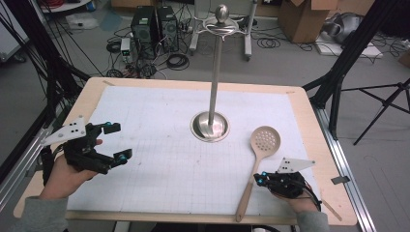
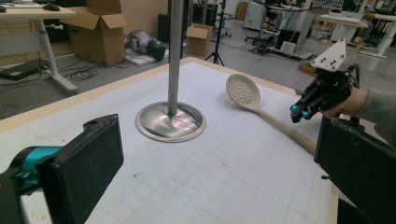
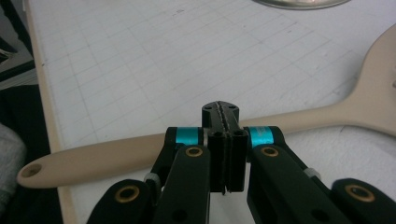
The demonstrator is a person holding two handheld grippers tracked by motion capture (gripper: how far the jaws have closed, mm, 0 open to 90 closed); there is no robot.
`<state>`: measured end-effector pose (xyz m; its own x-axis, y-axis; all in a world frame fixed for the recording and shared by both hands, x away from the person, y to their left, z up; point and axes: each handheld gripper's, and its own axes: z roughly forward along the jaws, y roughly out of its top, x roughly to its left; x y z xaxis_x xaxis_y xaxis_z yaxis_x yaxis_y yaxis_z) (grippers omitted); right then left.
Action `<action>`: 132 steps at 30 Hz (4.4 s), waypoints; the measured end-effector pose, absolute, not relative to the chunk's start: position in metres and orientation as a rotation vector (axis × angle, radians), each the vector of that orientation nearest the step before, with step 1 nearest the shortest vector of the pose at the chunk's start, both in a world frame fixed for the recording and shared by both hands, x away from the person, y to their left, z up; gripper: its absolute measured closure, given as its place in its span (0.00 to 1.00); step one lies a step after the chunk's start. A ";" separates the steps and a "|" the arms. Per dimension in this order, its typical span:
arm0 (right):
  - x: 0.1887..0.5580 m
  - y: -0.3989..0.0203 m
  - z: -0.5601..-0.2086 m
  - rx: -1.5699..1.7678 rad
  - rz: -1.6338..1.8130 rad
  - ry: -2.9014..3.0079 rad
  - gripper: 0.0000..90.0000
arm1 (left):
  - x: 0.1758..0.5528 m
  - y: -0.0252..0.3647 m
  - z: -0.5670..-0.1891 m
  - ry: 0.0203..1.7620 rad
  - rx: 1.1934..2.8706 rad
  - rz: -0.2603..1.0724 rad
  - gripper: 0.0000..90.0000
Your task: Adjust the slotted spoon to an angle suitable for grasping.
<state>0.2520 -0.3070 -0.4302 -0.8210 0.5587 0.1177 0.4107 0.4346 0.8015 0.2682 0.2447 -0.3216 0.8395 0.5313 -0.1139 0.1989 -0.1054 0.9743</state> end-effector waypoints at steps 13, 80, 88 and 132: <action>0.253 -0.301 -0.439 0.820 1.293 2.615 1.00 | 0.267 0.247 -0.321 0.577 1.674 0.313 0.02; 0.321 -0.214 -0.444 0.815 1.245 2.492 1.00 | 0.233 0.289 -0.328 0.681 1.684 0.403 0.02; 0.328 -0.209 -0.445 0.833 1.237 2.470 1.00 | 0.230 0.292 -0.329 0.693 1.682 0.406 0.02; 0.342 -0.251 -0.439 1.134 1.042 2.289 1.00 | 0.231 0.290 -0.333 0.695 1.697 0.396 0.02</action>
<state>0.3419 -0.2511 -0.4391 -0.6023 0.7982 -0.0104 0.5163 0.3994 0.7576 0.2313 0.2903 -0.3327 0.7634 0.6373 -0.1050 0.2343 -0.1217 0.9645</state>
